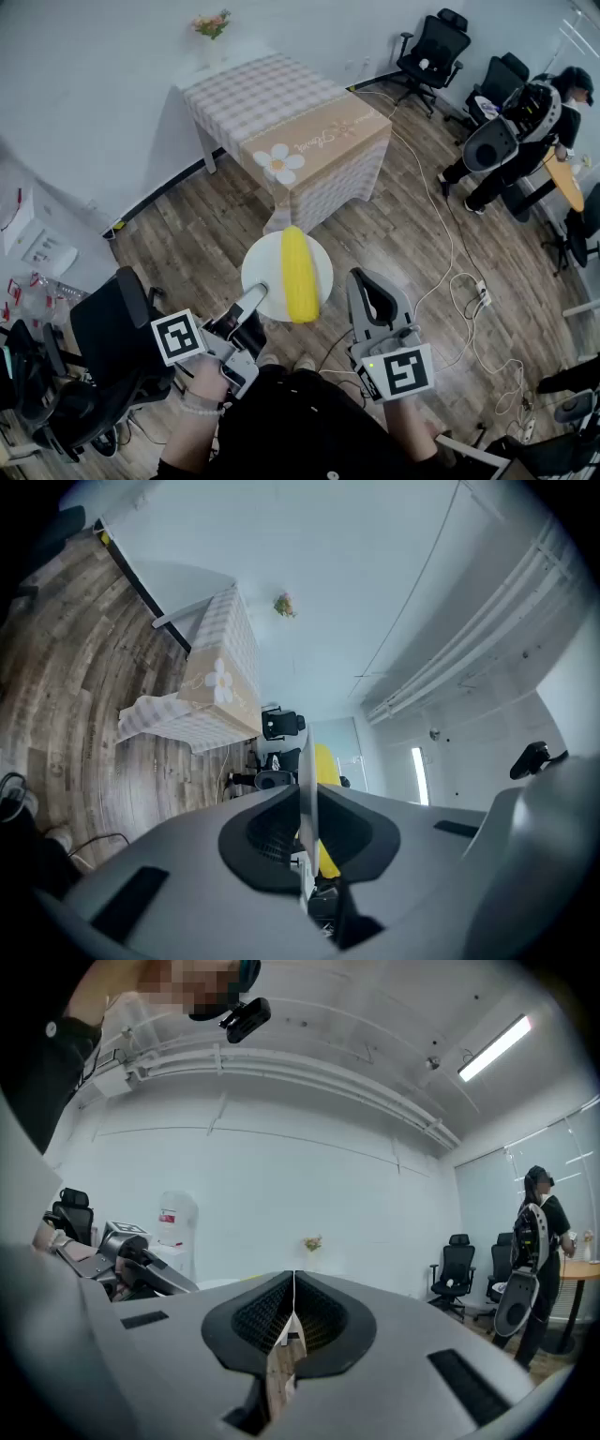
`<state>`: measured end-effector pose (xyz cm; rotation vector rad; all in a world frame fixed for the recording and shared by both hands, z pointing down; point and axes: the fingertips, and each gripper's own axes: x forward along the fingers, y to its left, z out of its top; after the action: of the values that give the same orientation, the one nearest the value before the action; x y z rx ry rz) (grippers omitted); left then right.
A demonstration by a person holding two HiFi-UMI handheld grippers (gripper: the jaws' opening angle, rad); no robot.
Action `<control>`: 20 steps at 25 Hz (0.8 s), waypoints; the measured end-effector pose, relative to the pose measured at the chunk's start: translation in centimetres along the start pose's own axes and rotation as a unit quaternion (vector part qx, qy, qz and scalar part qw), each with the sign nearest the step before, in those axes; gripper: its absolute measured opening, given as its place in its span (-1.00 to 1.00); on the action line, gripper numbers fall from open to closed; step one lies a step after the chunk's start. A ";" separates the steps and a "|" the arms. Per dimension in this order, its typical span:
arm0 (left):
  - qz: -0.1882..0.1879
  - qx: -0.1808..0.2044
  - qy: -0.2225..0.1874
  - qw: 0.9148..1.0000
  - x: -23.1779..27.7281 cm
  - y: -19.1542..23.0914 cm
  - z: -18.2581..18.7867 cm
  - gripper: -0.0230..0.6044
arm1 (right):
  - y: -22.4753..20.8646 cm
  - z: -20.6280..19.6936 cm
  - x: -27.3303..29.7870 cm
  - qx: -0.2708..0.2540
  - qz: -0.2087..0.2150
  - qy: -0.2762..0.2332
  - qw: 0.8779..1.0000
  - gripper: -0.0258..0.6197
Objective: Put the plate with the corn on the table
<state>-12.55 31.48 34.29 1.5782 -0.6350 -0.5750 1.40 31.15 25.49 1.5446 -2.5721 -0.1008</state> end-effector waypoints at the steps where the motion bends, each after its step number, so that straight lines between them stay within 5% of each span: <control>1: -0.001 0.003 0.001 1.000 0.0 0.0 0.0 -0.80 | 0.0 0.0 0.0 -0.001 -0.001 0.001 1.000 -0.79; 12: 0.001 0.003 0.009 1.000 -0.8 0.7 0.7 -0.80 | 1.7 -1.2 0.6 0.011 0.014 0.025 1.000 -0.79; 16: 0.000 0.006 0.015 1.000 -0.8 0.7 0.8 -0.80 | 2.2 -3.0 1.1 0.112 0.043 0.049 0.992 -0.79; 20: -0.002 0.007 0.017 1.000 -1.0 0.8 1.1 -0.80 | 1.8 -4.6 1.9 0.234 0.055 0.063 0.969 -0.78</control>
<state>-14.05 31.30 34.97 1.5990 -0.6120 -0.5464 -0.31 30.41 30.41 1.4683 -2.6954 0.6401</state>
